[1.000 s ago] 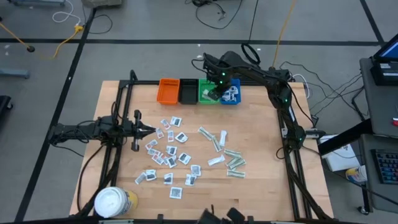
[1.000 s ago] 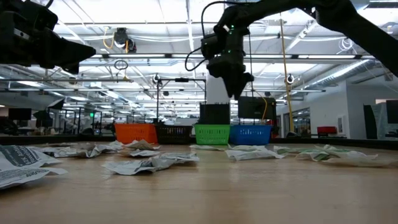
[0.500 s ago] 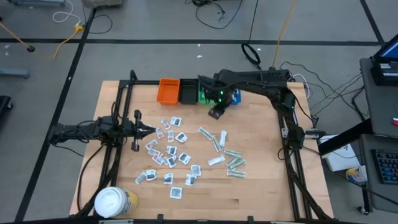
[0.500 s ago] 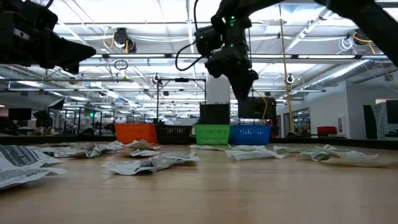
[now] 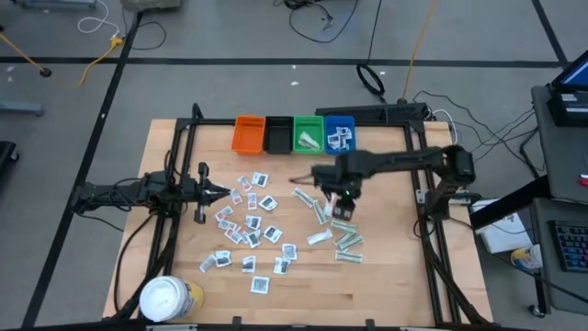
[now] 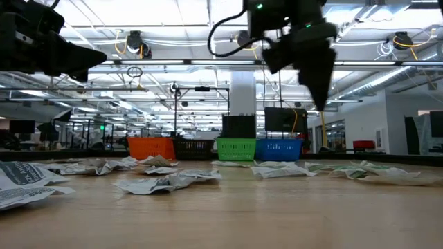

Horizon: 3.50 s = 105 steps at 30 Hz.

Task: Pick & Place First Aid Supplies
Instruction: Put the green bandage into the green bin

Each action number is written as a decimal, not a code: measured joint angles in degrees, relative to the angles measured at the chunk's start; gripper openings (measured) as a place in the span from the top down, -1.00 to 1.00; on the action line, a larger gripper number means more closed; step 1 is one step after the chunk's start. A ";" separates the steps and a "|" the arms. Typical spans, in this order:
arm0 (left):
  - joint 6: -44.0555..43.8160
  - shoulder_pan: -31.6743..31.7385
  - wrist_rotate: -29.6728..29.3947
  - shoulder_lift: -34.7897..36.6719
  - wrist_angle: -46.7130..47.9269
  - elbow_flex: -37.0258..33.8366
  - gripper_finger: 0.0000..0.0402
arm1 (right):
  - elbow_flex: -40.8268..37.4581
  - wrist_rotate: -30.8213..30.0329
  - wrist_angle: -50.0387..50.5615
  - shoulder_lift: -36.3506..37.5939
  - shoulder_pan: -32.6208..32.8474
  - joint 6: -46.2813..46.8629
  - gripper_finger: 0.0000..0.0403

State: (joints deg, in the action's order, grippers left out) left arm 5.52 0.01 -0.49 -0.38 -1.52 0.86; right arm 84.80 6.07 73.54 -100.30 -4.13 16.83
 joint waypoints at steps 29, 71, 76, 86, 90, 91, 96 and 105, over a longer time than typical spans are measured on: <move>0.02 0.00 -0.04 0.00 0.00 0.00 0.81 | -6.82 0.01 -10.63 4.31 24.56 20.50 0.16; 0.02 0.00 -0.07 0.02 0.00 0.00 0.81 | -6.82 3.16 -15.93 -11.22 29.21 22.65 0.95; 0.01 0.00 -0.07 0.01 0.00 0.00 0.81 | -6.16 3.23 -10.15 -5.77 27.36 19.49 0.99; 0.01 0.00 -0.07 0.00 0.02 0.00 0.81 | -5.51 3.17 -2.66 4.89 20.41 12.06 0.99; 0.02 0.00 -0.07 0.02 0.00 0.00 0.81 | -5.51 3.19 -1.71 7.22 17.42 11.51 0.99; 0.01 0.00 -0.07 0.01 0.02 0.00 0.81 | -5.51 3.17 -1.77 7.38 16.84 10.75 1.00; 0.02 0.00 -0.07 0.00 0.02 0.00 0.81 | -5.49 3.15 -1.42 7.87 10.99 7.34 1.00; 0.02 0.00 -0.07 0.00 0.02 0.00 0.81 | -5.49 2.75 -1.12 7.81 -7.03 7.31 1.00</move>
State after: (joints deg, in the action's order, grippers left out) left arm 5.54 0.01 -0.56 -0.38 -1.50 0.86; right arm 79.31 8.82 72.42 -92.49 -11.17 24.14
